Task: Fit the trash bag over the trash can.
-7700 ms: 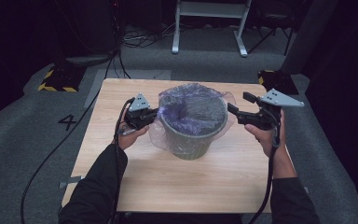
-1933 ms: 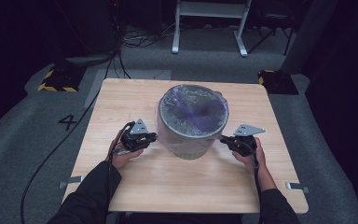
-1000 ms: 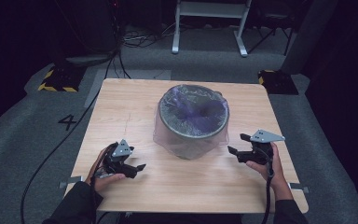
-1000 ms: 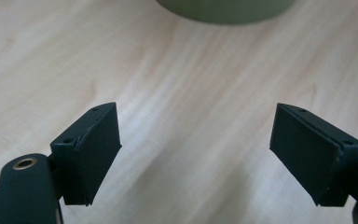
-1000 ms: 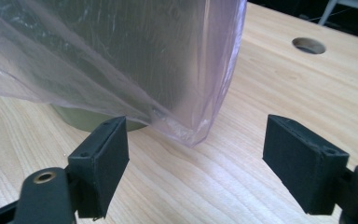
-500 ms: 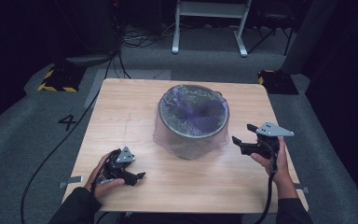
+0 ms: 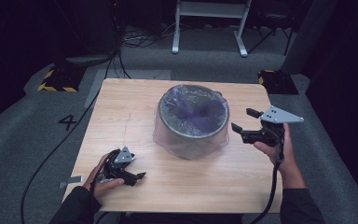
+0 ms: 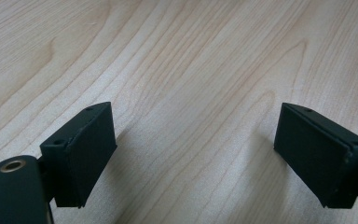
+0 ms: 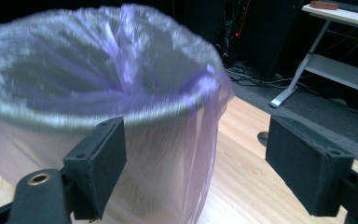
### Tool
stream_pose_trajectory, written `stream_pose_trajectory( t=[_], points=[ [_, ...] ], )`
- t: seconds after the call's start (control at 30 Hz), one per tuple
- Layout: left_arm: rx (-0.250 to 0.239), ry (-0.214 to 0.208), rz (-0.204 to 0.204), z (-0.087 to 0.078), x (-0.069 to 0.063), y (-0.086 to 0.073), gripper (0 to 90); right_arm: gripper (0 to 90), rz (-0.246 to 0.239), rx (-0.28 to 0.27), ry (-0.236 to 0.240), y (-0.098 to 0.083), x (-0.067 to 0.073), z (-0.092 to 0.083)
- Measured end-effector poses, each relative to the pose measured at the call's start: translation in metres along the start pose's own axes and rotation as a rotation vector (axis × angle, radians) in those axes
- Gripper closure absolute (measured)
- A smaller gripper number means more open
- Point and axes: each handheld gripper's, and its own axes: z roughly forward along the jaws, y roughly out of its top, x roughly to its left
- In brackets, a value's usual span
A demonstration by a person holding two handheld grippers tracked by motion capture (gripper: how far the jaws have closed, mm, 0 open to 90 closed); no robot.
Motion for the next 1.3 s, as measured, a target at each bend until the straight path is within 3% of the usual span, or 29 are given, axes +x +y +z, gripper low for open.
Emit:
stream_pose_trajectory(
  t=[0.1,0.27,0.43,0.8,1.3],
  points=[
    [-0.001,0.001,0.0,0.0,0.0,0.0,12.2,20.7,-0.004,-0.003,-0.014,0.009,-0.001,-0.001],
    [-0.001,0.002,0.0,0.0,0.0,0.0,12.2,20.6,-0.006,-0.019,0.007,0.024,-0.002,-0.001],
    [-0.001,0.0,0.001,0.0,0.0,0.0,12.0,20.5,-0.063,0.004,0.008,0.041,0.005,0.003],
    [-0.001,-0.001,-0.001,0.0,0.0,0.0,12.0,19.5,-0.106,0.026,0.052,0.061,0.017,0.026],
    [0.0,-0.002,0.0,0.0,0.0,0.0,12.0,19.1,-0.082,0.023,0.09,0.079,0.017,0.056]
  ],
)
